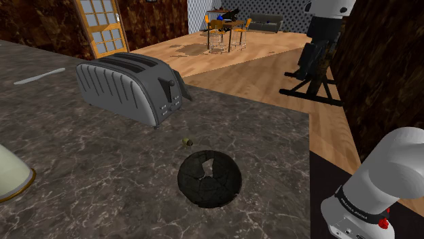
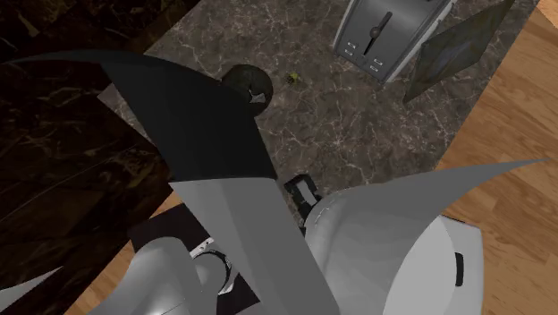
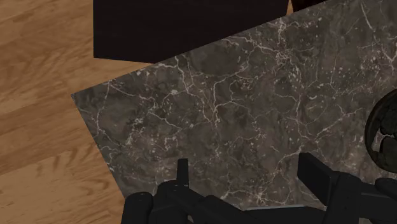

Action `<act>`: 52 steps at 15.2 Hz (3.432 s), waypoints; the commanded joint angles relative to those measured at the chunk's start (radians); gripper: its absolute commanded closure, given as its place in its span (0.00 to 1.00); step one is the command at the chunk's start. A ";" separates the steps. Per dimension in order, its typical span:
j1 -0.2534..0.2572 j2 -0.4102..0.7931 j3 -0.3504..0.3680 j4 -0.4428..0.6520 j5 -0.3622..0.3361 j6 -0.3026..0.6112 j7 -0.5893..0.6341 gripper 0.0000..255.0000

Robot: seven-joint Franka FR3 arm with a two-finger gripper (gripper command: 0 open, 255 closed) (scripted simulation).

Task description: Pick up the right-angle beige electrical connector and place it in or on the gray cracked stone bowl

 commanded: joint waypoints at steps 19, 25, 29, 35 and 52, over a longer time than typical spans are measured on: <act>0.093 0.415 0.308 0.081 0.104 0.347 0.268 0.00; 0.115 0.613 0.399 0.189 0.057 0.434 0.376 0.00; 0.140 0.761 0.448 0.286 -0.005 0.474 0.458 0.00; 0.200 0.960 0.479 0.438 -0.107 0.496 0.561 0.00; 0.207 0.995 0.475 0.376 -0.128 0.589 0.575 1.00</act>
